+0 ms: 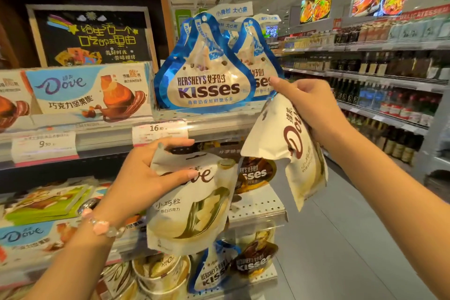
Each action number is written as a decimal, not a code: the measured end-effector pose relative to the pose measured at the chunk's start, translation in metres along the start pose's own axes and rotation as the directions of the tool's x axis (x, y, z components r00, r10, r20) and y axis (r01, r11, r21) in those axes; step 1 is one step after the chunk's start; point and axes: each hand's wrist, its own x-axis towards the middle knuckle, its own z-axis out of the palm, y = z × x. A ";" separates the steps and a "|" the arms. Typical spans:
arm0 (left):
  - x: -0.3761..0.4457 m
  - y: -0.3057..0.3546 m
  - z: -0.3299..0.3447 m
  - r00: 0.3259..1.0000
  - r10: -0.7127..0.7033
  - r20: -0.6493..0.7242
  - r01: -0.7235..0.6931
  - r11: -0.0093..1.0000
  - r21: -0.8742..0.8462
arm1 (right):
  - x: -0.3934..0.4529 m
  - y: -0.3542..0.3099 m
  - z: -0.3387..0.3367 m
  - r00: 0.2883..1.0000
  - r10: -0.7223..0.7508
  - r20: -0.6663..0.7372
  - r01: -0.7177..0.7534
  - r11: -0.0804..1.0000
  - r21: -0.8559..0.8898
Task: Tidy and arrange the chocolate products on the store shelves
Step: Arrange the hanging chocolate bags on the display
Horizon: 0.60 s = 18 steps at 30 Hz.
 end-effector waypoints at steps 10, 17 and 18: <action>-0.015 -0.021 0.015 0.967 -0.109 0.230 0.141 0.982 -0.127 | -0.049 0.061 -0.008 0.973 0.078 -0.216 -0.064 0.995 0.072; -0.024 -0.032 0.034 0.933 -0.099 0.346 0.161 0.975 -0.155 | -0.075 0.089 0.012 0.989 0.078 -0.127 -0.060 0.988 0.144; -0.025 -0.033 0.040 0.932 -0.115 0.345 0.177 0.972 -0.153 | -0.079 0.091 0.016 0.993 0.064 -0.099 -0.049 0.988 0.146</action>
